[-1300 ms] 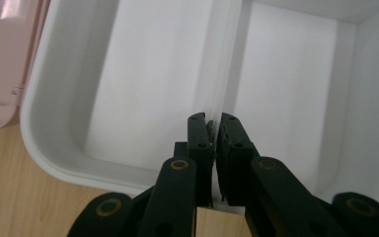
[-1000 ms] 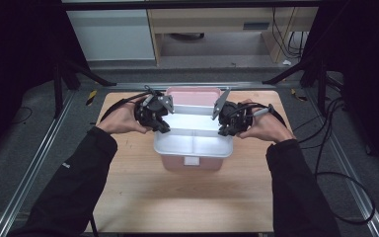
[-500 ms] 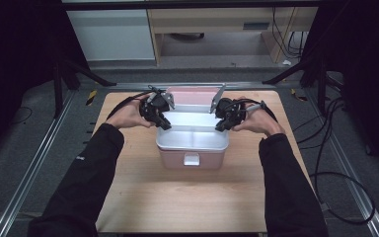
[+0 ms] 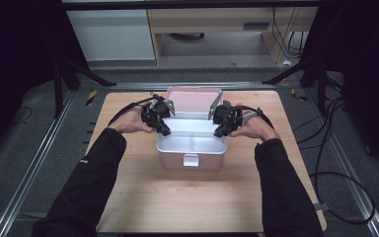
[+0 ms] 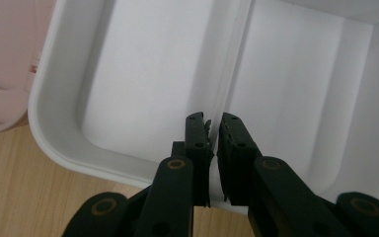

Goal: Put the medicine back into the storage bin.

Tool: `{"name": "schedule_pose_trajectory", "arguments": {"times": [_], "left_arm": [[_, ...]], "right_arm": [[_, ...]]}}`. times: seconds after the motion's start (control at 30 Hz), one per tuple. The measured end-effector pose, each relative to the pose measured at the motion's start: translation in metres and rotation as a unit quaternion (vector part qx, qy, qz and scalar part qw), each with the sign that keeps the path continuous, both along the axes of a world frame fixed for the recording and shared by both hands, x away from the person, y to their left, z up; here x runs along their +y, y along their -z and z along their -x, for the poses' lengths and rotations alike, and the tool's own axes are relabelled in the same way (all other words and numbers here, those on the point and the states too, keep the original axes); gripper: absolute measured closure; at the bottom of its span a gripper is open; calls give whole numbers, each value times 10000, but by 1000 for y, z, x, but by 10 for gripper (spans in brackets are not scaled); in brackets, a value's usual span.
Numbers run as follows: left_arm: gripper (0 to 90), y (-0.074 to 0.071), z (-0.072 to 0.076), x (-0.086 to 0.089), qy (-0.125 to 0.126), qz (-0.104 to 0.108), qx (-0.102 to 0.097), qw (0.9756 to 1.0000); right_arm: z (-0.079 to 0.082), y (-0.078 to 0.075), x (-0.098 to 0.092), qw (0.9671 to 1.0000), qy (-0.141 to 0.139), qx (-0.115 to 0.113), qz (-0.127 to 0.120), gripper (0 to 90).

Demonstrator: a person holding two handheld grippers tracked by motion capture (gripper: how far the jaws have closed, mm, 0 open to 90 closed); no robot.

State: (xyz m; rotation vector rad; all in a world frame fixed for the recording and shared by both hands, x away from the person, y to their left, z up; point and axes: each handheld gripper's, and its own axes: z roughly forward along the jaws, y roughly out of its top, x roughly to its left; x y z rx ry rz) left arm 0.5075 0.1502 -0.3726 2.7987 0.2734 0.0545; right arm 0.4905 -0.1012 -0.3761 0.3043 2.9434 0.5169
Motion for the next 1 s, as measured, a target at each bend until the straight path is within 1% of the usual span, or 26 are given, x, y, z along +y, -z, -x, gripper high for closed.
{"name": "schedule_pose_trajectory", "arguments": {"times": [0.07, 0.13, 0.17, 0.2, 0.23, 0.27, 0.3, 0.33, 0.37, 0.4, 0.43, 0.47, 0.5, 0.53, 0.57, 0.63, 0.67, 0.7, 0.73, 0.8, 0.83, 0.9, 0.93, 0.97, 1.0], "left_arm": [[825, 3, 1, 0, -66, 27, 0, 10000], [817, 5, 1, 1, -156, 139, 0, 9998], [808, 6, 3, 4, -233, 212, -37, 9995], [793, 6, 3, 4, -233, 212, -37, 9995], [766, 5, 4, 4, -271, 243, -60, 9993], [730, 3, 6, 5, -300, 265, -134, 9991], [693, 0, 8, 7, -439, 354, -230, 9981], [668, 0, 8, 7, -439, 354, -230, 9981], [634, -4, 11, 9, -563, 450, -385, 9967], [591, -4, 11, 9, -563, 450, -385, 9967], [591, -7, 13, 11, -653, 513, -435, 9956], [559, -9, 14, 13, -735, 544, -499, 9946], [507, -14, 15, 16, -887, 643, -615, 9921], [476, -14, 15, 16, -887, 643, -615, 9921], [476, -16, 15, 18, -961, 689, -673, 9907], [412, -21, 16, 21, -1145, 776, -836, 9869], [412, -23, 16, 23, -1201, 838, -907, 9850], [389, -28, 16, 26, -1409, 938, -1029, 9802], [372, -28, 16, 26, -1409, 938, -1029, 9802], [356, -31, 15, 31, -1592, 1094, -1026, 9758], [350, -32, 14, 33, -1690, 1127, -1057, 9734], [340, -34, 13, 37, -1837, 1157, -1115, 9698], [331, -34, 13, 39, -1932, 1192, -1154, 9670], [331, -33, 12, 42, -2038, 1265, -1174, 9637], [331, -33, 12, 45, -2121, 1342, -1155, 9611]], "right_arm": [[2, 2, -2, 10000, 52, -45, -71, 831], [3, 4, -2, 9998, 134, -107, -117, 821], [5, 4, -2, 9996, 201, -157, -132, 808], [5, 4, -2, 9996, 201, -157, -132, 808], [7, 4, -2, 9992, 279, -235, -137, 738], [8, 3, -2, 9989, 329, -274, -203, 694], [9, 1, -4, 9982, 395, -332, -306, 677], [9, 1, -4, 9982, 395, -332, -306, 677], [11, -4, -8, 9963, 505, -386, -574, 605], [11, -4, -8, 9963, 505, -386, -574, 605], [13, -6, -11, 9949, 584, -399, -723, 584], [14, -7, -14, 9933, 628, -408, -876, 545], [17, -9, -20, 9898, 784, -420, -1112, 489], [17, -9, -20, 9898, 784, -420, -1112, 489], [19, -10, -23, 9883, 844, -461, -1181, 461], [22, -10, -30, 9849, 974, -560, -1316, 419], [24, -10, -33, 9828, 1064, -577, -1398, 392], [27, -11, -39, 9776, 1231, -591, -1602, 359], [27, -11, -39, 9776, 1231, -591, -1602, 359], [30, -11, -45, 9722, 1406, -691, -1742, 323], [31, -11, -48, 9699, 1487, -726, -1785, 318], [32, -10, -53, 9668, 1637, -783, -1799, 290], [33, -9, -56, 9652, 1700, -828, -1805, 282], [33, -8, -62, 9626, 1845, -837, -1799, 259], [33, -8, -62, 9626, 1845, -837, -1799, 259]]}}
